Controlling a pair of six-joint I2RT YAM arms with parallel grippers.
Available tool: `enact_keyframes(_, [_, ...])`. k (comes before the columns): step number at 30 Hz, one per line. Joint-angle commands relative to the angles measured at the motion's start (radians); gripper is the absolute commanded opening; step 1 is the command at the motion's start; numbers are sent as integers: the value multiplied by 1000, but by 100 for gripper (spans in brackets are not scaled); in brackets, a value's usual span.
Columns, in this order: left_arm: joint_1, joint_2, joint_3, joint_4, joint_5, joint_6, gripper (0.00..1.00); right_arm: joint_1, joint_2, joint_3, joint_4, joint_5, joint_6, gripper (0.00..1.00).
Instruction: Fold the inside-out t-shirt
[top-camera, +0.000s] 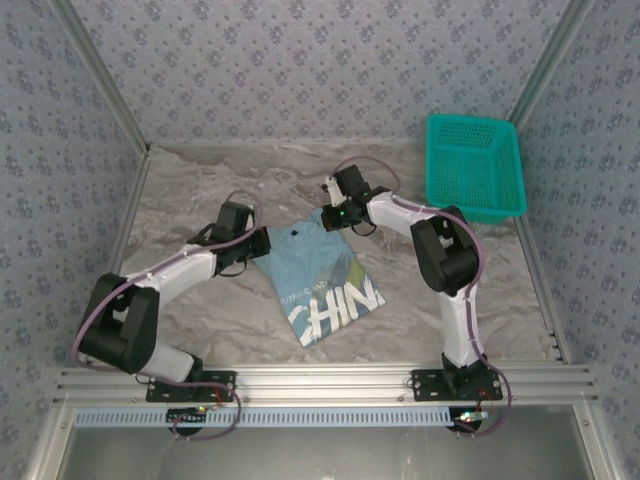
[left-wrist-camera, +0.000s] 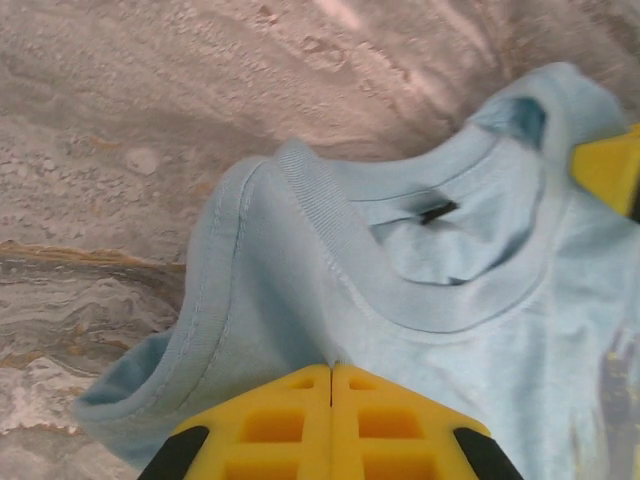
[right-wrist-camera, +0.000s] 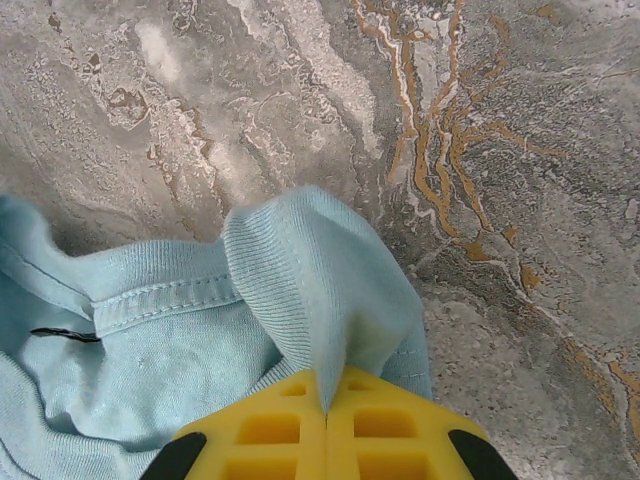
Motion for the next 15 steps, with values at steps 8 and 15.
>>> enact_keyframes(8, [16, 7, -64, 307, 306, 20, 0, -10, -13, 1, -13, -14, -7, 0])
enact_keyframes(15, [88, 2, -125, 269, 232, -18, 0, -9, -9, 1, -9, -16, -5, 0])
